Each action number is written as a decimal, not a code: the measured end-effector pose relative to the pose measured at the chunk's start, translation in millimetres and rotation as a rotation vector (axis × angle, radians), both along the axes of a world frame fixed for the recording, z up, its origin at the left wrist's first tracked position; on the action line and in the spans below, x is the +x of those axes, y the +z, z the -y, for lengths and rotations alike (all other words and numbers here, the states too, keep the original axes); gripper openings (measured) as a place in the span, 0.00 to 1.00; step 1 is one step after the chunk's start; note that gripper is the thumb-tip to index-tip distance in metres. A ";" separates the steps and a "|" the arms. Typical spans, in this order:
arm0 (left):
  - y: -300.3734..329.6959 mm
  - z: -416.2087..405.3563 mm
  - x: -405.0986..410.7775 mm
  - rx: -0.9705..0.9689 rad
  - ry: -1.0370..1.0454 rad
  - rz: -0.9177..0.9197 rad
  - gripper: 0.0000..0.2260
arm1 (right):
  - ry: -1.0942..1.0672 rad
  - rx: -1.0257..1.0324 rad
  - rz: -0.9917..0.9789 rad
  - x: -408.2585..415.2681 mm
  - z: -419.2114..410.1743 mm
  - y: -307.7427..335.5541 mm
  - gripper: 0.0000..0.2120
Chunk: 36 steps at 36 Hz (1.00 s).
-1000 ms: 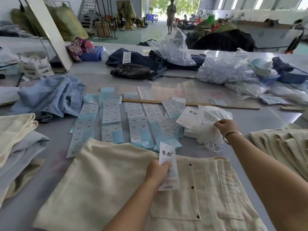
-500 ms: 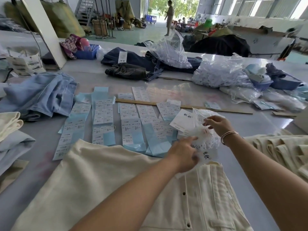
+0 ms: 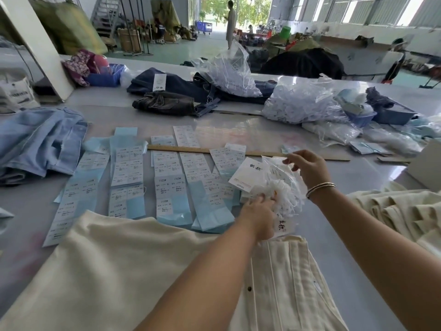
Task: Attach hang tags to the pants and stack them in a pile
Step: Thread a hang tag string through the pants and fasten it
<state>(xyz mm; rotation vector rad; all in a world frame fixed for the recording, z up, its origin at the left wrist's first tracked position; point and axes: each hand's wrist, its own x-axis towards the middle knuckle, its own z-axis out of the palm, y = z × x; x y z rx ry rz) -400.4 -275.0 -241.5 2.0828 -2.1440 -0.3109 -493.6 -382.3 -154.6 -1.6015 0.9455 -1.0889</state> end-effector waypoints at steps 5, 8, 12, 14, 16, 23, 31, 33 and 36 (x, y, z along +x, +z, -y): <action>9.7 -4.8 6.4 0.014 -0.040 0.047 0.17 | 0.021 0.168 0.252 6.6 -6.5 0.6 0.11; 11.0 -9.2 7.6 -0.002 -0.049 0.090 0.15 | -0.077 0.169 0.266 6.8 -4.7 -1.0 0.12; 6.7 -15.2 6.3 -0.046 -0.009 0.077 0.14 | -0.214 -0.065 -0.009 -4.0 7.1 -0.9 0.08; 5.3 -15.7 6.6 -0.050 -0.007 0.094 0.14 | -0.059 -0.365 -0.568 -12.2 10.1 -4.3 0.03; 4.3 -15.9 7.5 -0.027 -0.011 0.123 0.14 | 0.076 -0.491 -0.897 -18.3 11.8 -7.9 0.08; 4.3 -17.6 14.7 -0.013 0.093 -0.088 0.13 | 0.013 -0.269 -0.063 -5.2 -3.1 27.7 0.12; 11.3 -31.8 18.7 -0.249 0.131 -0.040 0.12 | 0.072 -0.239 -0.461 14.7 -23.0 33.3 0.11; 12.7 -29.8 15.0 -0.339 0.095 -0.055 0.12 | 0.098 -0.205 -0.434 15.7 -25.5 31.6 0.11; 16.1 -20.9 7.7 -0.241 -0.030 -0.050 0.12 | 0.114 -0.125 -0.317 19.7 -28.8 35.4 0.11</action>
